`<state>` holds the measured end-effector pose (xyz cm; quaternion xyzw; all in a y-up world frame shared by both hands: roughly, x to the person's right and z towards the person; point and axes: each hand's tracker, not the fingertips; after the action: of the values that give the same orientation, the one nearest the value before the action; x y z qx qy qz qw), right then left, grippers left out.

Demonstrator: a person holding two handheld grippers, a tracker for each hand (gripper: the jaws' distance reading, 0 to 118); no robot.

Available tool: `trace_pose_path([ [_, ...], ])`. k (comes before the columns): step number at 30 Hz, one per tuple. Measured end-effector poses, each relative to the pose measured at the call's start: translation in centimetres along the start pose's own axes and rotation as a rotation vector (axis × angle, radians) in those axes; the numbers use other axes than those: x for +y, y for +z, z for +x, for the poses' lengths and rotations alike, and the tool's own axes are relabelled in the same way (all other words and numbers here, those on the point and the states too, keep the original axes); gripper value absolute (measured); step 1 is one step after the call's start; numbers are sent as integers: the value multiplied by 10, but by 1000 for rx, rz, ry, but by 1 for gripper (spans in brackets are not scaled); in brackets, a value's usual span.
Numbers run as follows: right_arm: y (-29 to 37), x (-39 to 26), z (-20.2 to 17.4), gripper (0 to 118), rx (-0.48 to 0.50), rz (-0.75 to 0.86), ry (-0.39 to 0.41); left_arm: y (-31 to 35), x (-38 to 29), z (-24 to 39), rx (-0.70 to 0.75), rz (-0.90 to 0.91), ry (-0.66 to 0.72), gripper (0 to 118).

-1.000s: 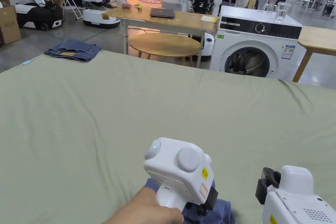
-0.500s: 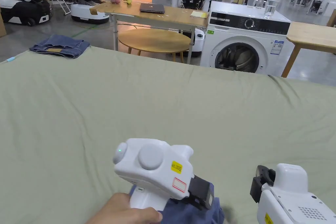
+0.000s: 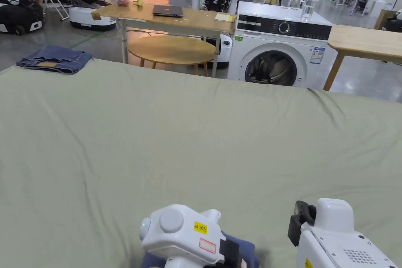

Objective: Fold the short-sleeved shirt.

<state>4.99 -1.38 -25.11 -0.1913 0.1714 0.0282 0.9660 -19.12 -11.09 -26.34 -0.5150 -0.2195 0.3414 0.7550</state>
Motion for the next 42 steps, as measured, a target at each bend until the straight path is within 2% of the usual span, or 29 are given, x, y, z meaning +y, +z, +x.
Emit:
trace_pose_path([
  [8,0,2,2,0,-8,2,7,10,-2,16,51,22,-53,0],
  [12,-2,5,-1,0,-6,17,7,43,-1,36,137,122,-208,0],
  [19,-7,16,-12,0,-5,82,-13,123,-12,50,438,545,-428,0],
  [24,-10,20,-22,0,-6,133,-32,161,-30,42,600,886,-472,0],
  [30,-4,31,-30,0,-20,216,-44,187,-47,30,729,1140,-453,0],
  [37,-1,38,-33,0,-30,250,-26,198,-52,19,762,1166,-440,0],
  [39,4,32,-34,0,-16,184,-28,200,-53,16,765,1151,-428,0],
  [42,17,7,-38,0,86,45,-38,201,-58,10,754,1125,-418,0],
])
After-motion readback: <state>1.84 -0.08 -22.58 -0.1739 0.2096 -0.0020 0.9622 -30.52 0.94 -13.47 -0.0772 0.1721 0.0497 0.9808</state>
